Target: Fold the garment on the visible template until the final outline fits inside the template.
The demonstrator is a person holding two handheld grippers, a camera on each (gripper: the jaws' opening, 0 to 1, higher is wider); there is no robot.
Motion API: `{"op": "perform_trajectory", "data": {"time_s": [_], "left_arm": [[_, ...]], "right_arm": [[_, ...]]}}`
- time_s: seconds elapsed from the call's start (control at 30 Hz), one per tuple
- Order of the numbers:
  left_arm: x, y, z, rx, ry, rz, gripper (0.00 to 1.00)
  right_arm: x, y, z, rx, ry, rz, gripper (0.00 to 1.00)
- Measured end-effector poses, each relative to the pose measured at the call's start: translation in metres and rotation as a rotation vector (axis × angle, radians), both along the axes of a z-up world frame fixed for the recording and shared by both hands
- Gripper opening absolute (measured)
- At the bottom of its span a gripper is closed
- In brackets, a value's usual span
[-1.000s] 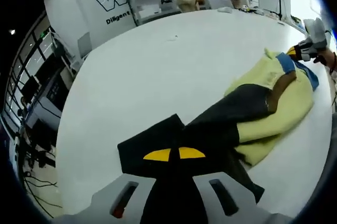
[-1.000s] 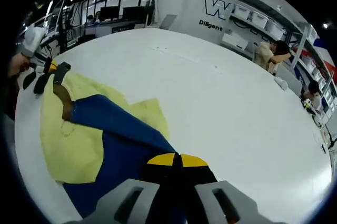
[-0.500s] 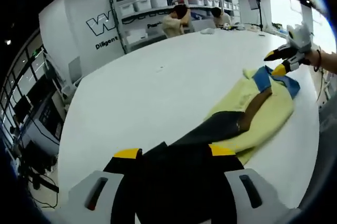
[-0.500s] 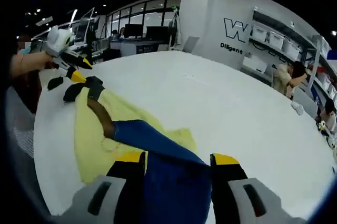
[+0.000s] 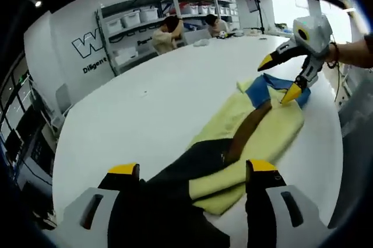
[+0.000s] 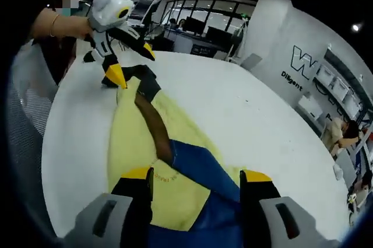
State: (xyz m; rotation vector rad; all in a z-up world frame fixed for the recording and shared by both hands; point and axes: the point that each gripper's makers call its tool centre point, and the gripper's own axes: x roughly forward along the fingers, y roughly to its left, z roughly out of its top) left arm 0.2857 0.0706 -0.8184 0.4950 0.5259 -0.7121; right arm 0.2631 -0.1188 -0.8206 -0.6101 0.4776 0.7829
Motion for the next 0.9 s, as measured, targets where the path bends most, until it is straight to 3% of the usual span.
{"op": "perform_trajectory", "data": {"time_s": [0.07,0.2,0.23,0.4,0.47,0.63,0.73,0.8,0.9], "left_arm": [[-0.001,-0.005,-0.005,0.029,-0.002,-0.021,0.73],[-0.001,-0.016,-0.011,0.021,0.005,-0.040,0.65],[-0.001,-0.017,-0.014,0.053,0.000,-0.051,0.65],[0.000,-0.022,-0.018,0.080,-0.014,-0.076,0.57],[-0.001,-0.026,-0.020,0.091,-0.016,-0.098,0.56],[-0.007,-0.031,-0.023,0.163,-0.062,-0.186,0.49],[-0.008,-0.030,-0.026,0.186,-0.063,-0.201,0.41],[-0.006,-0.027,-0.029,0.179,-0.042,-0.190,0.34],[-0.008,-0.022,-0.033,0.115,0.057,-0.131,0.20]], "right_arm": [[0.000,0.008,0.000,-0.025,-0.013,0.037,0.57],[0.003,0.019,0.000,-0.064,-0.051,0.095,0.55],[0.004,0.020,-0.001,-0.082,-0.061,0.106,0.54],[0.004,0.020,-0.006,-0.146,-0.084,0.143,0.49],[0.005,0.020,-0.006,-0.189,-0.126,0.181,0.47],[0.001,0.021,-0.012,-0.316,-0.197,0.275,0.32],[0.000,0.023,-0.015,-0.331,-0.209,0.285,0.25],[0.000,0.024,-0.016,-0.343,-0.212,0.296,0.18],[0.000,0.023,-0.017,-0.366,-0.218,0.299,0.09]]}}
